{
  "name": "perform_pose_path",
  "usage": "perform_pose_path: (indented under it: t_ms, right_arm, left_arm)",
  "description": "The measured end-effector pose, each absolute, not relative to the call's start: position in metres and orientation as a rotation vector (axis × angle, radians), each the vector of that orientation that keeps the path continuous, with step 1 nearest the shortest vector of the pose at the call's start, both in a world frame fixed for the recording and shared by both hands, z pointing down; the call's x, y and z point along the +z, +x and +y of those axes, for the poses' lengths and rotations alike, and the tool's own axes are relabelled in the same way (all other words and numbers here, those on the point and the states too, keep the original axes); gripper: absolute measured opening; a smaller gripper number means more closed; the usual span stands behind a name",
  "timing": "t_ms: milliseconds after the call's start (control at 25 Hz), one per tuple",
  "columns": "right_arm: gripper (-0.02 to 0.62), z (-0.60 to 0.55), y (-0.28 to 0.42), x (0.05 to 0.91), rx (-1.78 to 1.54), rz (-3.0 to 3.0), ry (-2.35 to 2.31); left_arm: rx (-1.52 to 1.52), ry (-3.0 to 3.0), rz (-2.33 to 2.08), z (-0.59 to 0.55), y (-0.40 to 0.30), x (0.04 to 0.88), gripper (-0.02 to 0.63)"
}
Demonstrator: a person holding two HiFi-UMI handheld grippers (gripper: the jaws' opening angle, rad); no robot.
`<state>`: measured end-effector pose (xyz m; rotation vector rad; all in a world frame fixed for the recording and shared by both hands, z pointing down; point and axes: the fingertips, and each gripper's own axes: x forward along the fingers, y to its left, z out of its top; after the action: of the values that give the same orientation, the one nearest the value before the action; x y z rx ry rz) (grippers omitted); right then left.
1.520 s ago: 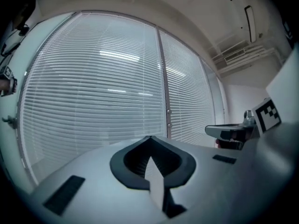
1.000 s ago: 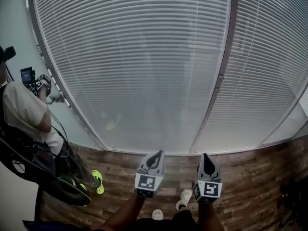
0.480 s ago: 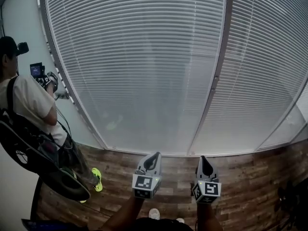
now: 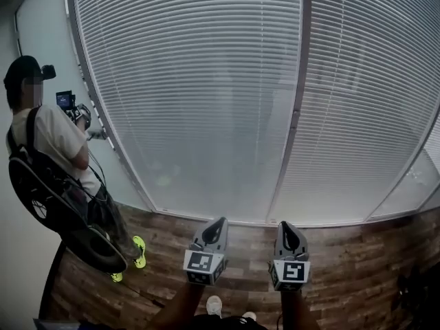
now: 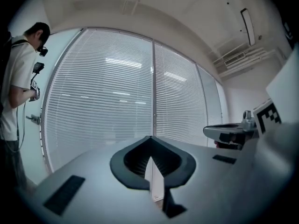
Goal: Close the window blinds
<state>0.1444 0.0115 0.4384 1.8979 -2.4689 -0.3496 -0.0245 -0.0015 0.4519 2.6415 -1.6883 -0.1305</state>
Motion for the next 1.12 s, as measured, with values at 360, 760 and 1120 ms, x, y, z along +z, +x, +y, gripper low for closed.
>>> perform_pose_path:
  t_ms: [360, 760, 1120]
  right_arm:
    - [0.003, 0.031, 0.137, 0.44, -0.368, -2.459, 1.873]
    - [0.002, 0.02, 0.108, 0.435, -0.367, -2.445, 1.923]
    - [0.002, 0.023, 0.097, 0.452, -0.333, -2.422, 1.934]
  left_arm:
    - [-0.127, 2.606, -1.716, 0.018, -0.023, 0.457, 0.0]
    - [-0.136, 2.624, -1.704, 0.007, -0.051, 0.449, 0.0]
    - [-0.11, 2.693, -1.672, 0.005, -0.06, 0.456, 0.0]
